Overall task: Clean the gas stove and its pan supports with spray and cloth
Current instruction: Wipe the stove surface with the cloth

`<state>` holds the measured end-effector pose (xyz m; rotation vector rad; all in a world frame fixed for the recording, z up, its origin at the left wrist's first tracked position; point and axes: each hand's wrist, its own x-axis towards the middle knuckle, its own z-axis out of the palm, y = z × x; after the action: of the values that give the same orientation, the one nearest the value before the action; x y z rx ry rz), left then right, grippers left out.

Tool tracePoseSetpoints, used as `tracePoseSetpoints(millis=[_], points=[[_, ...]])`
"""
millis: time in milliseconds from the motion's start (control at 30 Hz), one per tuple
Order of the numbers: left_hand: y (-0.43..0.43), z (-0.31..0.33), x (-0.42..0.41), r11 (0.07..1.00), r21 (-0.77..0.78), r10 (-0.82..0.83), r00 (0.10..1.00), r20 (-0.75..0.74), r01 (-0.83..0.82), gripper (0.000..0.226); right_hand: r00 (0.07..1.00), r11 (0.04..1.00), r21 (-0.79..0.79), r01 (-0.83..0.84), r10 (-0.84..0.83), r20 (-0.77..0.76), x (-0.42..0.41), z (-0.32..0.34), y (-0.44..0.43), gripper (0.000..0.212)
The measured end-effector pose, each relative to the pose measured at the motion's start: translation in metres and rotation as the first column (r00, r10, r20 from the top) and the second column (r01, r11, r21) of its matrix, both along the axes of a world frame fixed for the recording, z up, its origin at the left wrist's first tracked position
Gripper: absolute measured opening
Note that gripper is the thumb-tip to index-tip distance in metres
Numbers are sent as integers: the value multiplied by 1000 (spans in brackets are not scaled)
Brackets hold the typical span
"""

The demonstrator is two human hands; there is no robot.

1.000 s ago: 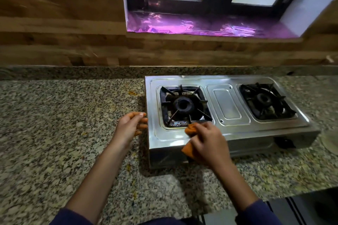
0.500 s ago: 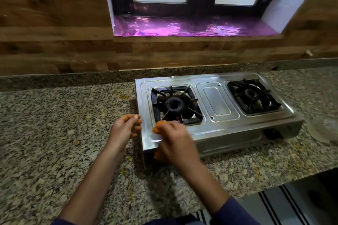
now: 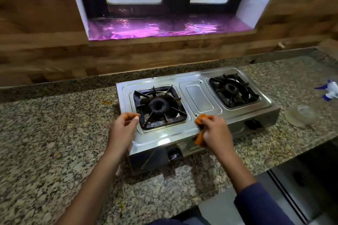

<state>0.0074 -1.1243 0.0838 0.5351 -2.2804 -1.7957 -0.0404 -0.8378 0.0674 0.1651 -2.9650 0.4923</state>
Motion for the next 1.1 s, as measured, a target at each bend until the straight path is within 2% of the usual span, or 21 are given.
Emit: tracePoseSetpoints(millis=[100,167,333,533,633,700,833,900,1000,1100], points=[[15,2,-9,994,-87,-62,998,-13,60,9,979,978,-42,203,-204,0,-20,2,44,37],[21,2,-13,981,-176,-81,997,-16,77,9,972,966,-104,235,-236,4,-26,6,48,34],[44,3,-24,910,-381,-176,984,-2,162,17,997,968,-249,3,-23,-75,-47,23,-6,33],[66,-9,-34,741,-639,-175,978,116,208,31,991,976,-178,-128,132,9,-133,20,-60,32],[70,-12,-34,713,-677,-125,983,131,181,30,986,980,-144,-140,151,71,-172,22,-70,28],[71,-13,-34,710,-685,-96,986,134,162,29,969,980,-104,-171,187,164,-191,23,-74,27],[72,-11,-36,726,-670,-82,987,135,152,26,884,946,-41,-323,317,343,-201,27,-73,31],[71,-10,-36,739,-656,-81,987,142,155,27,848,922,-16,-387,363,387,-191,34,-66,36],[72,-7,-37,769,-626,-54,988,145,133,22,807,858,103,-503,424,410,-159,45,-43,33],[75,-7,-38,791,-604,-20,990,138,101,16,736,789,87,-608,520,433,-112,51,-8,28]])
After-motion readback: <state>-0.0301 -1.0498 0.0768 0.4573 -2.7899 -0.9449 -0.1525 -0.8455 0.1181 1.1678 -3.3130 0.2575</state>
